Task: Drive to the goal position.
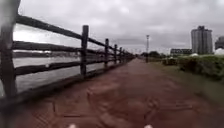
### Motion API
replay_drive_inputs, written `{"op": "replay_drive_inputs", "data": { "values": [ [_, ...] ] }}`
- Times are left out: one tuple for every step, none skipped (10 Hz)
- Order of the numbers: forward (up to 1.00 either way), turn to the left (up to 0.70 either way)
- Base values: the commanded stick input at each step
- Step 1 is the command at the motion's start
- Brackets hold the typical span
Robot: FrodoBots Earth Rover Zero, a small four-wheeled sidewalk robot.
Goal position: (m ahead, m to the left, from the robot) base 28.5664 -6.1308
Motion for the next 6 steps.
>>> {"op": "replay_drive_inputs", "data": {
  "values": [
    [0.85,-0.33],
    [0.85,-0.33],
    [0.85,-0.33],
    [0.85,-0.33],
    [0.85,-0.33],
    [0.85,-0.33]
  ]
}}
